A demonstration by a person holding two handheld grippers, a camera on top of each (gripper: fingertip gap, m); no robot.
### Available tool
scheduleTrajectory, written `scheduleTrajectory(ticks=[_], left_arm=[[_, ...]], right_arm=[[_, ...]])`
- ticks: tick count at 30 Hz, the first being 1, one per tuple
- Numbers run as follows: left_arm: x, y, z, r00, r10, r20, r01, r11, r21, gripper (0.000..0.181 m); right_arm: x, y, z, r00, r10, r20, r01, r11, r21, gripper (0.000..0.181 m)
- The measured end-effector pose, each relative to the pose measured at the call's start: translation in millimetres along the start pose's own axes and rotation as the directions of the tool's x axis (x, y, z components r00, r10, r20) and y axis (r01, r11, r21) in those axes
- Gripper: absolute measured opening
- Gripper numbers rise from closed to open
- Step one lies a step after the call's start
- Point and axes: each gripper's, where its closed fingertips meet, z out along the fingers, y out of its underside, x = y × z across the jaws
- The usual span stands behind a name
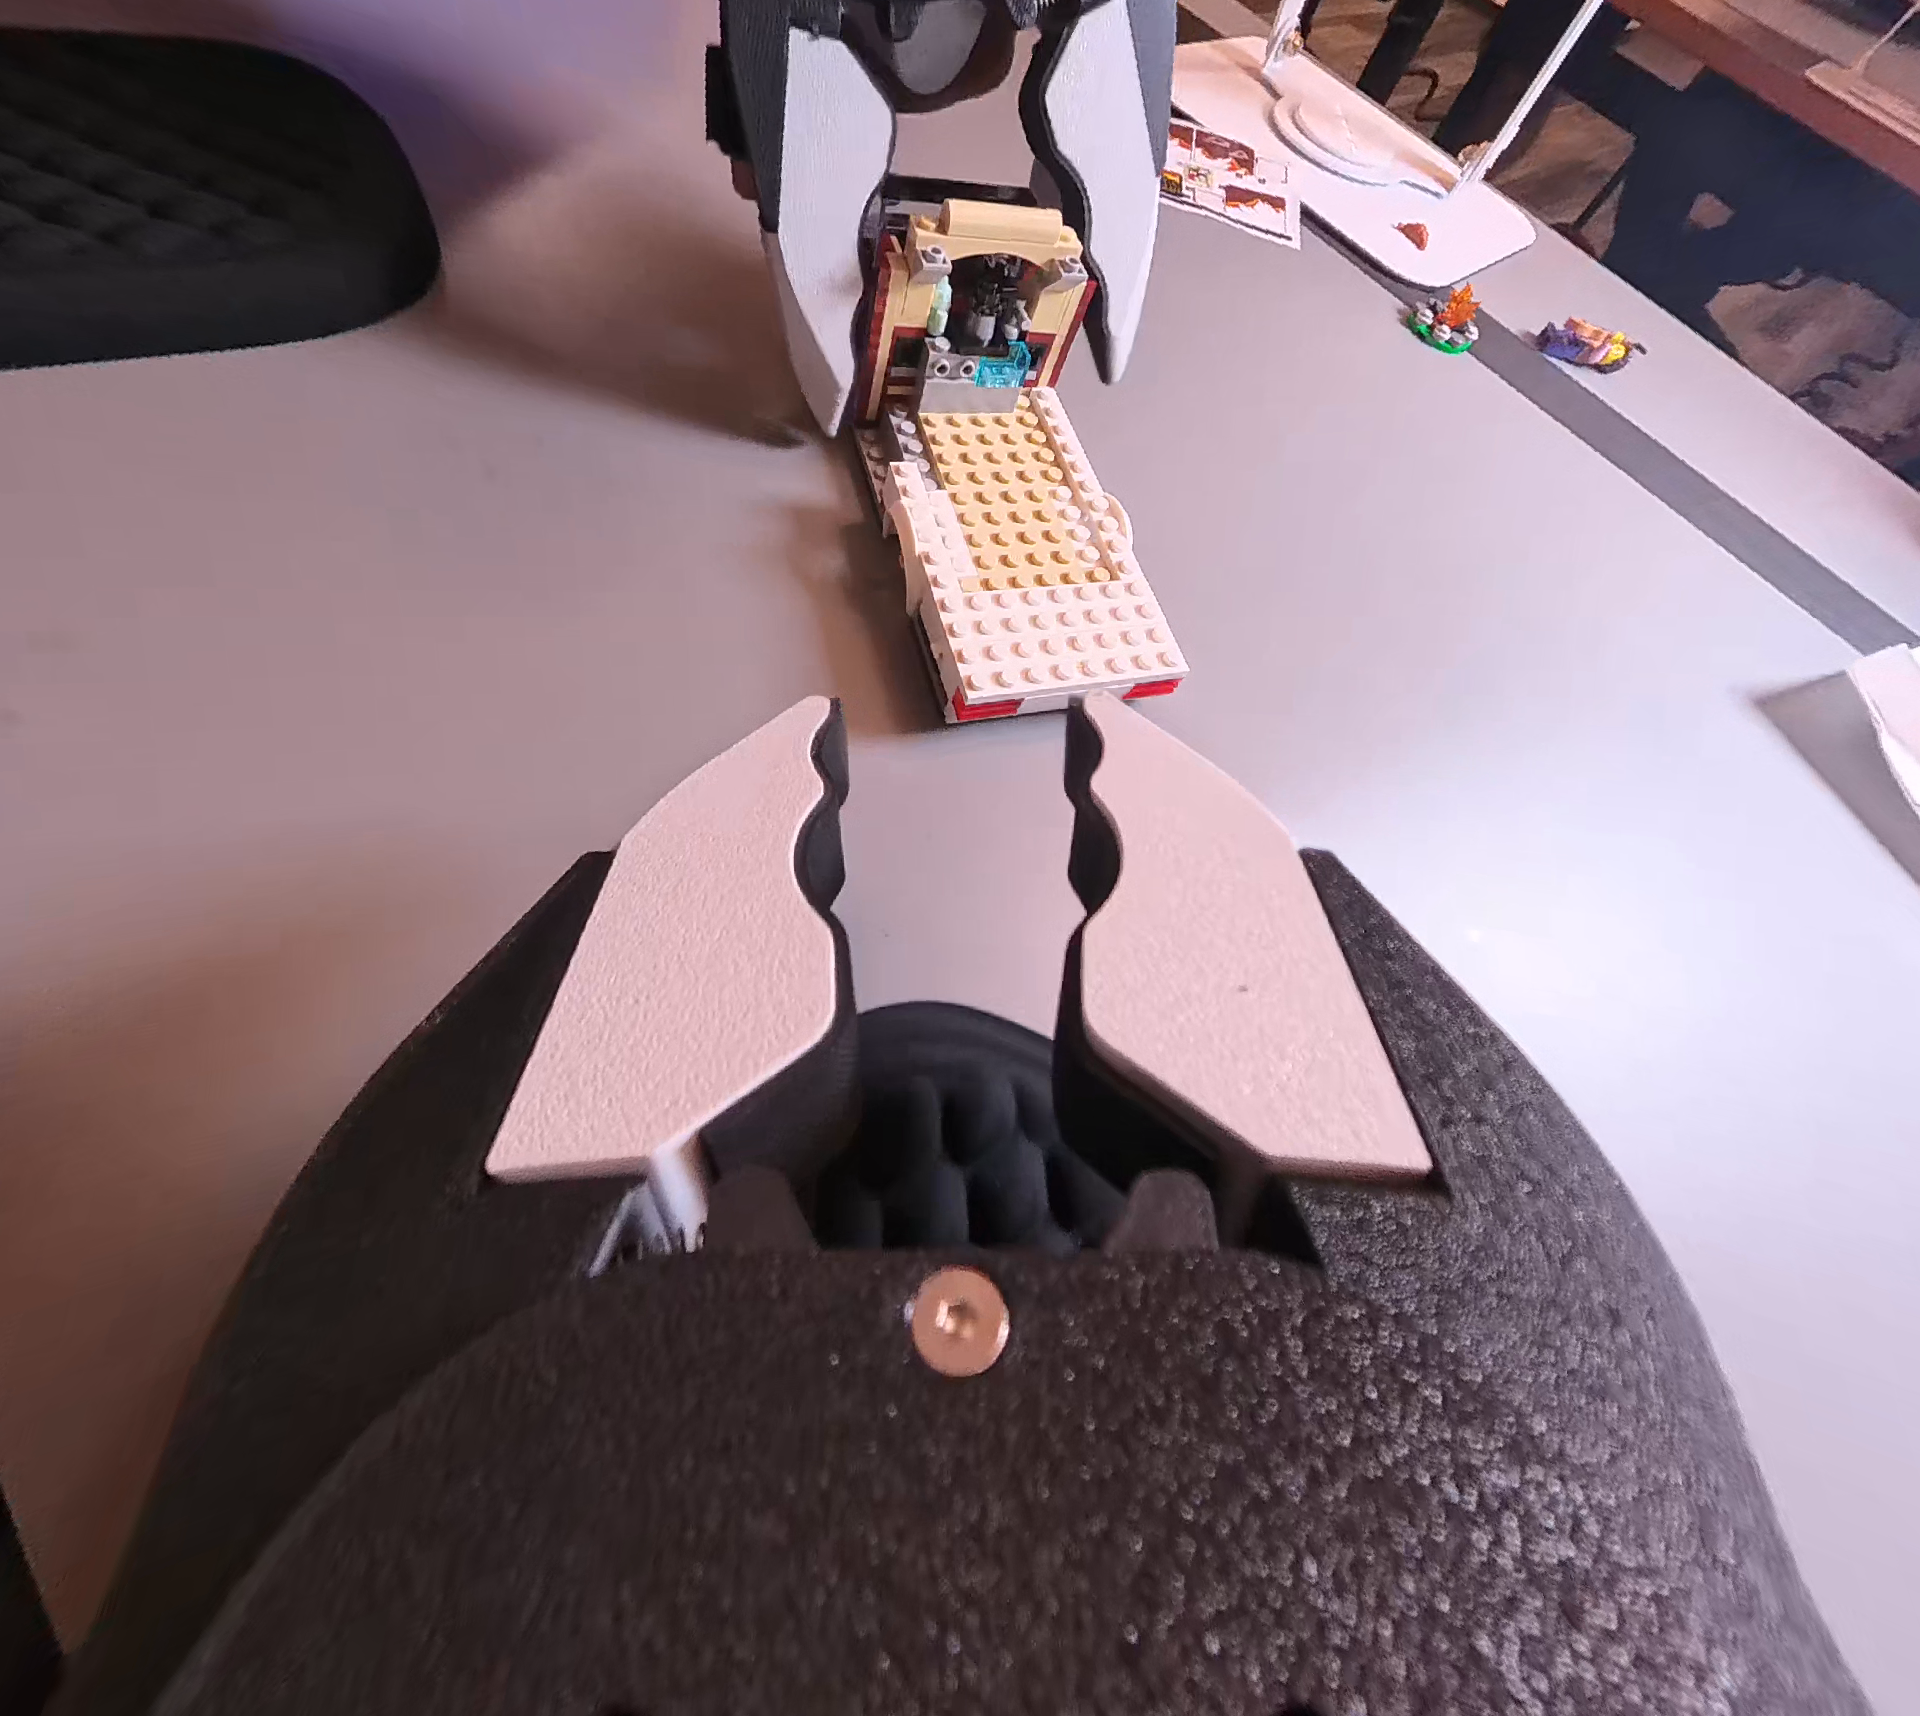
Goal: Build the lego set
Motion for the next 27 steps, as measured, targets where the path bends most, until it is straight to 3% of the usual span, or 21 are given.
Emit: scheduleTrajectory(ticks=[12,18,23,27], left_arm=[[-1,-5,-3,0.994,-0.075,-0.078,0.081,0.994,0.074,0.085],[-4,-11,-10,0.959,-0.223,-0.176,0.250,0.957,0.149,0.085],[-17,-14,-12,0.878,-0.419,-0.233,0.463,0.867,0.183,0.085],[-29,-19,-15,0.764,-0.565,-0.312,0.638,0.735,0.232,0.084]], right_arm=[[-1,-1,1,1.000,0.019,0.020,-0.019,1.000,0.004,0.038],[-7,-8,7,0.974,0.203,0.101,-0.202,0.979,-0.014,0.039],[-12,0,31,0.954,0.297,0.047,-0.288,0.947,-0.143,0.033],[2,2,48,0.944,0.324,-0.063,-0.330,0.927,-0.179,0.029]])
